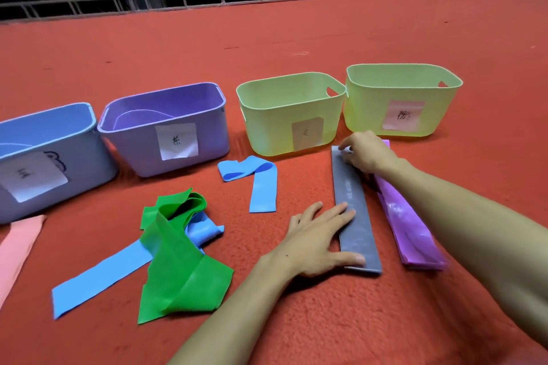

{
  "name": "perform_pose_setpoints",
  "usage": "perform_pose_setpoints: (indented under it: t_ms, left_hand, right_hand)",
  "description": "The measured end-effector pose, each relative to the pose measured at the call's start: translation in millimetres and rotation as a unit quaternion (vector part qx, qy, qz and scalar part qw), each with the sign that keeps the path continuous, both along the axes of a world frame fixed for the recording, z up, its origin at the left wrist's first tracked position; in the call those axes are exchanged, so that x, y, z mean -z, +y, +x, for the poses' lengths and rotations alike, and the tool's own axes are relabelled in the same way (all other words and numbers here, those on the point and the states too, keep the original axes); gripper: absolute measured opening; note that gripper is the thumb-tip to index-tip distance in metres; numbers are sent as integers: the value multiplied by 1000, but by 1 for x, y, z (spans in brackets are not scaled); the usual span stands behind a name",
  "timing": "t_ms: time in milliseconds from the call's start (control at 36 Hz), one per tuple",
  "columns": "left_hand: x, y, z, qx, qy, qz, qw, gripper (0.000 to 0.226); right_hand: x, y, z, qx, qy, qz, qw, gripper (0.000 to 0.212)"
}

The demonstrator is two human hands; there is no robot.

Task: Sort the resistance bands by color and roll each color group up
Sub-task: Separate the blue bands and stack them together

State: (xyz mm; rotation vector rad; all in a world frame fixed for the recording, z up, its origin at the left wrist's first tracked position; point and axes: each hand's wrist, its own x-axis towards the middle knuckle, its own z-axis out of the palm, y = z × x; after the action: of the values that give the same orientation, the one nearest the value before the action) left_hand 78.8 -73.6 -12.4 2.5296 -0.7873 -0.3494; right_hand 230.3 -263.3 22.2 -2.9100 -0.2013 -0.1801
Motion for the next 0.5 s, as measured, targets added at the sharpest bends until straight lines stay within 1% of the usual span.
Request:
perform_pose_setpoints:
  t_ms: [83, 194, 278, 333, 417, 500]
  left_hand:
    - [-5, 6, -10, -38, -1, -56, 998, 61]
    - [0, 30, -22, -49, -79, -11, 996, 37]
    - [10, 53, -34, -62, -116, -9, 991, 27]
    - [15, 67, -42, -69, -126, -18, 990, 30]
    - [21, 82, -51, -63, -142, -41, 987, 48]
    - [25, 91, -58, -70, -151, -62, 984, 50]
  right_hand:
    - [-10, 15, -16, -42, -24, -5, 999, 31]
    - [-17, 45, -45, -177, -10, -19, 984, 22]
    - [-15, 69, -70, -264, 4, -35, 964, 16]
    - [-10, 84, -83, -292, 12, -52, 955, 17]
    - [-2, 100, -94, -318, 25, -62, 946, 20]
    - [4, 110, -99, -323, 35, -93, 941, 26]
